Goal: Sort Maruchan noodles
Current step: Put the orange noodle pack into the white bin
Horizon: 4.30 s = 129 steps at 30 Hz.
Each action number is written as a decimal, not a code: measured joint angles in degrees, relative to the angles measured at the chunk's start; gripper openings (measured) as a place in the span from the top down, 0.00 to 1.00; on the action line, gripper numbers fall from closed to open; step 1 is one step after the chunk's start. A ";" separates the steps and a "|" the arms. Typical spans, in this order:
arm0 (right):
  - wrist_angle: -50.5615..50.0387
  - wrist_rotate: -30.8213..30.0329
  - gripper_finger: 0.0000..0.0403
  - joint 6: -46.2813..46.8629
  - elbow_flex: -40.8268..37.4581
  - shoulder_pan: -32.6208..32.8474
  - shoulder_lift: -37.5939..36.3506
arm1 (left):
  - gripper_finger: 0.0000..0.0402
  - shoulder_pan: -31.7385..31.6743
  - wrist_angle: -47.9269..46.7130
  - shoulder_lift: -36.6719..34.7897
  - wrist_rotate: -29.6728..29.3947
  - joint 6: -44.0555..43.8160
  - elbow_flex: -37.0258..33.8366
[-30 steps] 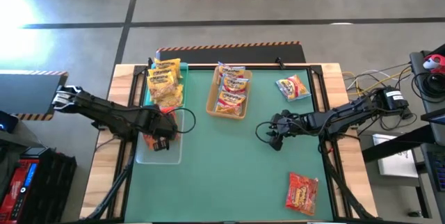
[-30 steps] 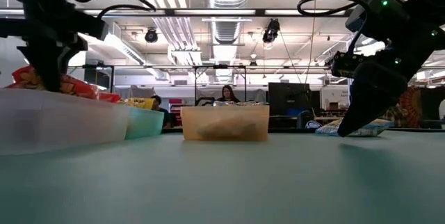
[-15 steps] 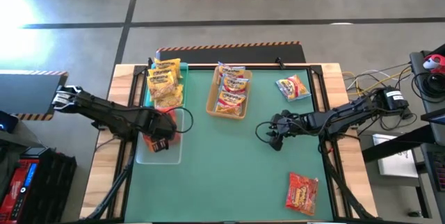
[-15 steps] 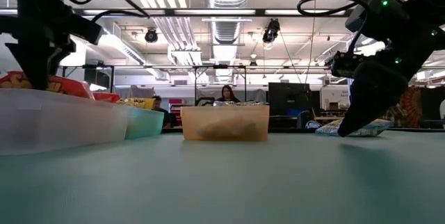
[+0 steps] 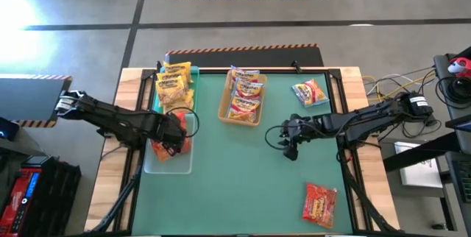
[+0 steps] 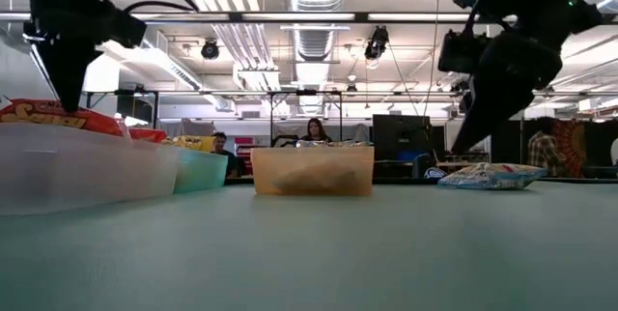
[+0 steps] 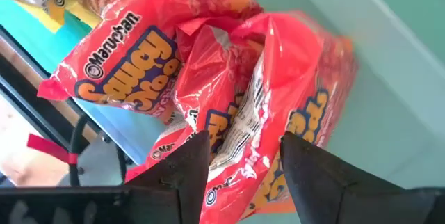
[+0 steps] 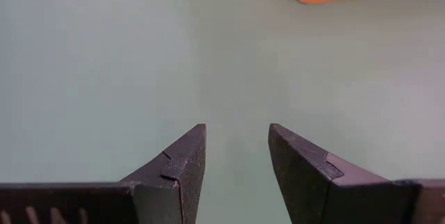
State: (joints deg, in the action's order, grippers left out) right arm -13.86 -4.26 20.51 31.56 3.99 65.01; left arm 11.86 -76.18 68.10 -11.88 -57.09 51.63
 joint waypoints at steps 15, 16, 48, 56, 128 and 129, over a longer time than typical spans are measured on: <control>-20.33 20.82 0.63 -1.06 9.48 0.73 0.02 | 0.60 0.00 5.16 0.07 -3.77 -15.51 5.77; -20.33 21.33 0.63 -1.07 9.47 1.10 0.02 | 0.60 0.02 6.43 0.07 -5.08 -16.58 6.06; -18.50 33.49 0.63 51.41 9.43 37.31 0.03 | 0.60 4.56 69.26 16.76 -8.57 5.37 5.67; -10.61 32.61 0.63 56.08 9.43 41.28 4.48 | 0.60 5.34 81.42 19.31 -8.58 6.59 5.67; -15.58 -28.27 0.63 46.71 7.49 26.97 16.11 | 0.60 7.54 92.63 19.78 -14.93 8.56 5.67; -15.55 -28.00 0.63 45.26 7.32 26.97 16.11 | 0.60 7.55 92.63 19.78 -15.78 7.94 5.67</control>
State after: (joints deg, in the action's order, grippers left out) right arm -29.41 -32.26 65.77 38.88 30.96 81.12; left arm 19.41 16.45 87.88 -27.66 -49.16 57.30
